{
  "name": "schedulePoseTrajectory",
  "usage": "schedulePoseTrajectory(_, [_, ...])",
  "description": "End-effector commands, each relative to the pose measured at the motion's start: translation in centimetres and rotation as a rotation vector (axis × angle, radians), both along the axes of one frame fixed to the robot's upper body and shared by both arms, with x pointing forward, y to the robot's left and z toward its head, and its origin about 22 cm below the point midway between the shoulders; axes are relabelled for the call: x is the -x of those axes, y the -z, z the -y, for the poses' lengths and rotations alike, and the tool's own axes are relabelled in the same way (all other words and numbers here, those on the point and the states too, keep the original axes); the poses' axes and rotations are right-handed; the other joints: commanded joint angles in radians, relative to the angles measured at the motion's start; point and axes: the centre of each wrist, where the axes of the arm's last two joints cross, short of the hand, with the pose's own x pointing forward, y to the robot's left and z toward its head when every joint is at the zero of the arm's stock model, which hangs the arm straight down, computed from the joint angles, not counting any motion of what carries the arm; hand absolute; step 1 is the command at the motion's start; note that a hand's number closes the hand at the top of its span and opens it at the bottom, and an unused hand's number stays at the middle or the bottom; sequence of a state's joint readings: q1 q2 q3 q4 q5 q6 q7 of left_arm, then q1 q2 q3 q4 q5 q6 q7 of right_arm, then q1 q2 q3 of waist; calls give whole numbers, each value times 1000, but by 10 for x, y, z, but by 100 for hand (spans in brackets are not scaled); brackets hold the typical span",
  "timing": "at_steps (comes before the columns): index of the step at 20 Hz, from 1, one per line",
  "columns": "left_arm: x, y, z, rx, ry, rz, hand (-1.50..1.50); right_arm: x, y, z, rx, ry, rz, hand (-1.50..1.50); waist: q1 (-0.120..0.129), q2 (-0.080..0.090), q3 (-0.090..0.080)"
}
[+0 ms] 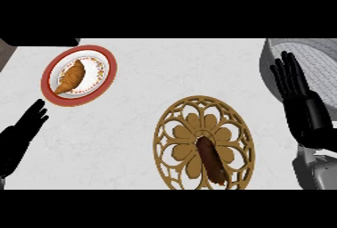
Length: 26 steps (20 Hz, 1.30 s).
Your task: Pick the sweet potato from the placemat and place it in the basket
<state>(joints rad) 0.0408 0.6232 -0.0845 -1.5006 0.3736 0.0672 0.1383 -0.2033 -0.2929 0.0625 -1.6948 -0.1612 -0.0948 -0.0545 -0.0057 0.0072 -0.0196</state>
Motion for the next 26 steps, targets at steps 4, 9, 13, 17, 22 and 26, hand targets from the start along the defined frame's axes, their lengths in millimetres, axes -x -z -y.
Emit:
schedulePoseTrajectory(4, [-37,-61,24,-116,140,300,0,8,12,-87,361,-414,-147,150,49,-4,14])
schedulePoseTrajectory(9, [-44,-65,49,-139,235,408,0,63,63,-189,140,-657,-356,150,53,9,17])
schedulePoseTrajectory(13, [-49,-60,59,-155,200,416,0,100,66,-233,436,-575,-174,-150,15,-16,17])
schedulePoseTrajectory(17, [-46,-43,57,-152,174,389,0,89,48,-251,710,-405,21,-150,-5,-29,12])
schedulePoseTrajectory(22, [-49,-46,54,-157,173,376,0,72,25,-271,1145,-241,47,-150,-17,-46,7])
schedulePoseTrajectory(26, [-51,-47,61,-165,189,385,0,62,13,-285,1542,-248,-20,-150,-2,-36,7])
